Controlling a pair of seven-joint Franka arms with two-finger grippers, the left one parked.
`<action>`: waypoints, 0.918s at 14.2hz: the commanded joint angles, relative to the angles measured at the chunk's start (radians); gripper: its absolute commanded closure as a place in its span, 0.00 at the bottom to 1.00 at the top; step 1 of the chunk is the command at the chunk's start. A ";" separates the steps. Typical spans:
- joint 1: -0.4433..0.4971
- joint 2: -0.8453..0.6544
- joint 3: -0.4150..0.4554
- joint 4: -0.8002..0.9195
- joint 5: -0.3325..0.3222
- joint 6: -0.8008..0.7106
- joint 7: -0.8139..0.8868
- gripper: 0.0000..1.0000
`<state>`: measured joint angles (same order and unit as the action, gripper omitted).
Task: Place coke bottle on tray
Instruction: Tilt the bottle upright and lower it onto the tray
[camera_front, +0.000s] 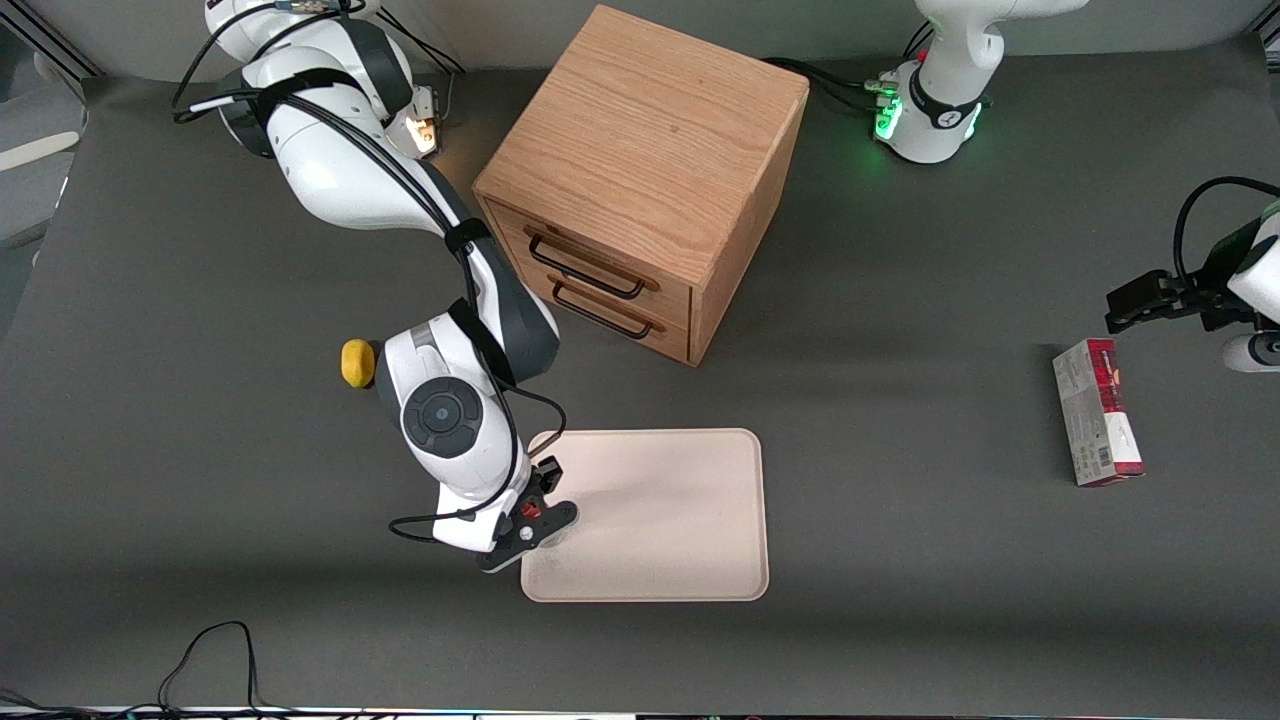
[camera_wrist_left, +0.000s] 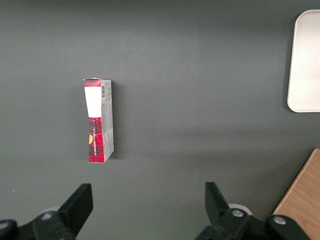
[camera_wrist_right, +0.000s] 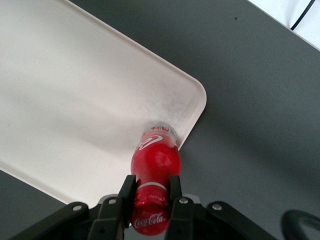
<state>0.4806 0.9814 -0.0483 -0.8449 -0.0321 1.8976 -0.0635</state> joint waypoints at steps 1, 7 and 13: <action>-0.008 -0.006 0.012 0.009 -0.003 -0.017 -0.001 1.00; -0.037 0.006 0.019 0.009 0.003 0.063 0.004 1.00; -0.037 -0.004 0.059 0.009 0.006 0.046 0.008 1.00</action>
<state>0.4467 0.9862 -0.0056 -0.8475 -0.0305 1.9525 -0.0634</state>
